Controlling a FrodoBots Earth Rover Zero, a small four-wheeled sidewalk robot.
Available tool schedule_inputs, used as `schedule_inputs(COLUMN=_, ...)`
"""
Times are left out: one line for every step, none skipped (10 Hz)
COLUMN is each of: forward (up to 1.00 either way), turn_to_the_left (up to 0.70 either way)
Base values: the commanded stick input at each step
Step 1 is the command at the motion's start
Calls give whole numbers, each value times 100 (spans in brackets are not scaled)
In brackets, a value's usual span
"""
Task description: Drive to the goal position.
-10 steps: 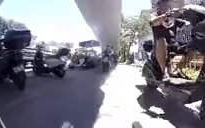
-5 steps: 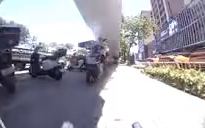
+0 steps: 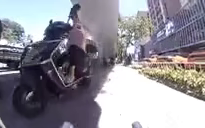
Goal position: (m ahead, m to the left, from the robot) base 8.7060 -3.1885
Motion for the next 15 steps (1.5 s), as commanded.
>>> schedule_inputs(forward=45, turn_to_the_left=0)
schedule_inputs(forward=45, turn_to_the_left=0)
schedule_inputs(forward=45, turn_to_the_left=0)
schedule_inputs(forward=54, turn_to_the_left=0)
schedule_inputs(forward=69, turn_to_the_left=0)
schedule_inputs(forward=70, turn_to_the_left=0)
schedule_inputs(forward=70, turn_to_the_left=0)
schedule_inputs(forward=70, turn_to_the_left=0)
schedule_inputs(forward=70, turn_to_the_left=0)
schedule_inputs(forward=70, turn_to_the_left=0)
schedule_inputs(forward=70, turn_to_the_left=0)
schedule_inputs(forward=70, turn_to_the_left=0)
schedule_inputs(forward=70, turn_to_the_left=8)
schedule_inputs(forward=70, turn_to_the_left=14)
schedule_inputs(forward=70, turn_to_the_left=14)
